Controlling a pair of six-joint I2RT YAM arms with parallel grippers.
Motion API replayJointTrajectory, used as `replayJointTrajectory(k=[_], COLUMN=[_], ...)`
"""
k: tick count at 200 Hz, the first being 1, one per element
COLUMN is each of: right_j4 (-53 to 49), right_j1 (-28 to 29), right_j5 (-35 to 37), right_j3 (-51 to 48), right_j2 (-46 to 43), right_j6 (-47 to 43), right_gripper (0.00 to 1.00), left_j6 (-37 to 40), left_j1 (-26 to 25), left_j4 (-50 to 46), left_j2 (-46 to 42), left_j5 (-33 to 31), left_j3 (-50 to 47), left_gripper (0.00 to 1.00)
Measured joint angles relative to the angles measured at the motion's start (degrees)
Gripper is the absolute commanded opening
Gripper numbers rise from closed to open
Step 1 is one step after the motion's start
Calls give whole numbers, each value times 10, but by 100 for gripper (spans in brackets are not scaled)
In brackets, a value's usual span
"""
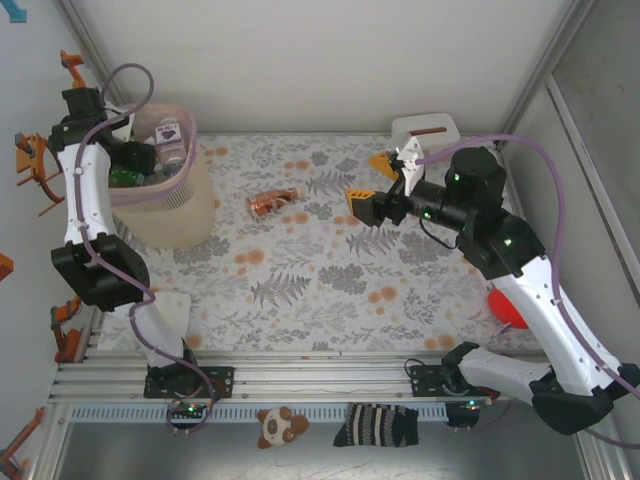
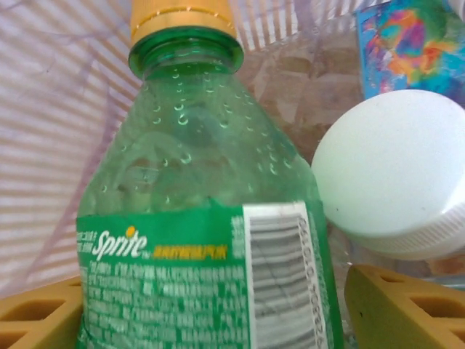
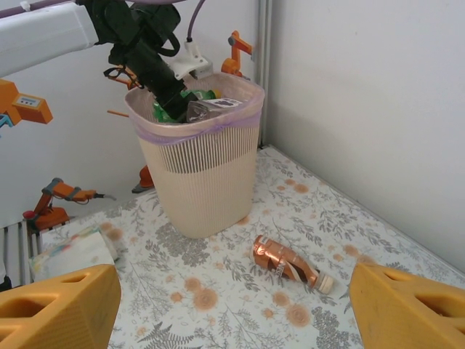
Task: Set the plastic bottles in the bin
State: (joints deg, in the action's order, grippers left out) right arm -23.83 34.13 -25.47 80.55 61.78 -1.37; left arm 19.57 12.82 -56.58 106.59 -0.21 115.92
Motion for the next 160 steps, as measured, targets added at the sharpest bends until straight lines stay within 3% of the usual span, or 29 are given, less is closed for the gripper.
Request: replayJointTrajectory(k=[48,103,160], right_j4=[1,1,1], right_j1=[0,0,0], right_j5=[0,0,3], right_j3=[-7,-10,-23], right_j2=[-15,-23,-34], right_j6=[1,1,7], right_gripper=[81,81,81], left_j6=[-16,-34,-35], left_j1=[0,-11,-130], left_j4=[-18,-35,-46], left_j2=[-48,-90,-100], left_j5=[36,87,108], left_j3=[61,97,83], left_gripper=[84,77,75])
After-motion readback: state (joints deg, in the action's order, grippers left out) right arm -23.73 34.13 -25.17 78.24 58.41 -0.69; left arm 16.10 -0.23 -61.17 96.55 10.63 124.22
